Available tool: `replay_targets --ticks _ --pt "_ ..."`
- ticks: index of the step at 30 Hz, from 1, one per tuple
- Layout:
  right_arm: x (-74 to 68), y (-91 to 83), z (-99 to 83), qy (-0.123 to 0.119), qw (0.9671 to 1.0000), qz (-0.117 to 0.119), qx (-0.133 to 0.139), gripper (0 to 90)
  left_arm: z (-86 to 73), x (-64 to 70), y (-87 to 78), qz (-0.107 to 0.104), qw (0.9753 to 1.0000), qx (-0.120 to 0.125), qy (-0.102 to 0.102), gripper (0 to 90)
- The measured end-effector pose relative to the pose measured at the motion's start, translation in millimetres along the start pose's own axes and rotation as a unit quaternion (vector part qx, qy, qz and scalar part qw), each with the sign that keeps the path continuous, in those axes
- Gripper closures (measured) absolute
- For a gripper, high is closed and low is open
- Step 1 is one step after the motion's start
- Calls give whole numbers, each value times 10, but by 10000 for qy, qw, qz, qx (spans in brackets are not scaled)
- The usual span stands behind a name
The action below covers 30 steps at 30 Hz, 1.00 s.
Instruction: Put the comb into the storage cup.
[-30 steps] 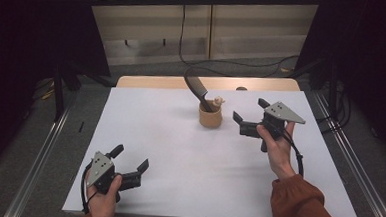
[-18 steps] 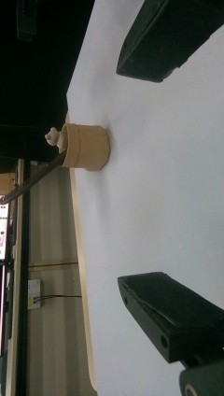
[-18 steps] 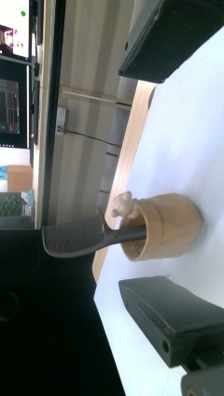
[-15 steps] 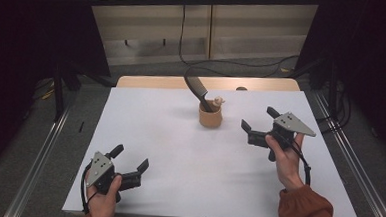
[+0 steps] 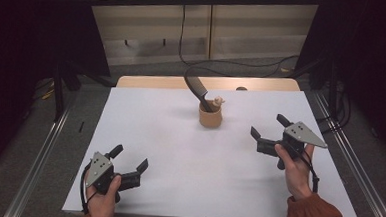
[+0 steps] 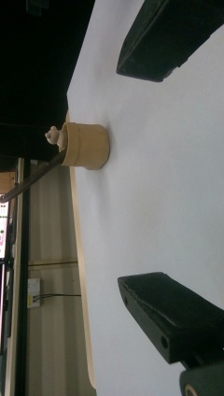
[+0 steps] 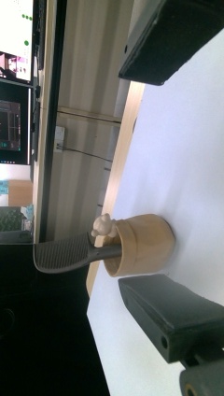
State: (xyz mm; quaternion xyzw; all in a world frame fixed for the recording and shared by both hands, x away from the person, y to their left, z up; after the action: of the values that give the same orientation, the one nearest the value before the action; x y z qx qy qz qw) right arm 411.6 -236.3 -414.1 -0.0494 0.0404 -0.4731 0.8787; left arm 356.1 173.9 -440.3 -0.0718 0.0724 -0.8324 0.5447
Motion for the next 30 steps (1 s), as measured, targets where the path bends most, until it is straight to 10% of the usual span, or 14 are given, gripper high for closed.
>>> replay_targets --ticks 30 --pt "36 -569 -175 118 9989 -442 -53 13 1 -1 -24 97 9999 -16 39 20"
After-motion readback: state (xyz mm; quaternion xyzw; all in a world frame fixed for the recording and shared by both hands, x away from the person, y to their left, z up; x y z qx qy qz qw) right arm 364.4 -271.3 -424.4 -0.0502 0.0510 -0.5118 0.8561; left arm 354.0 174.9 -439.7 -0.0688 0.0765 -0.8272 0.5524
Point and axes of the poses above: each handheld gripper's, and its own axes: y roughly forward along the jaws, z roughly out of its top, x roughly to its right, the point moved 8 cm from there along y, roughly forward along the jaws, and after that the axes turned 11 degrees about z, right-handed, at the moved point
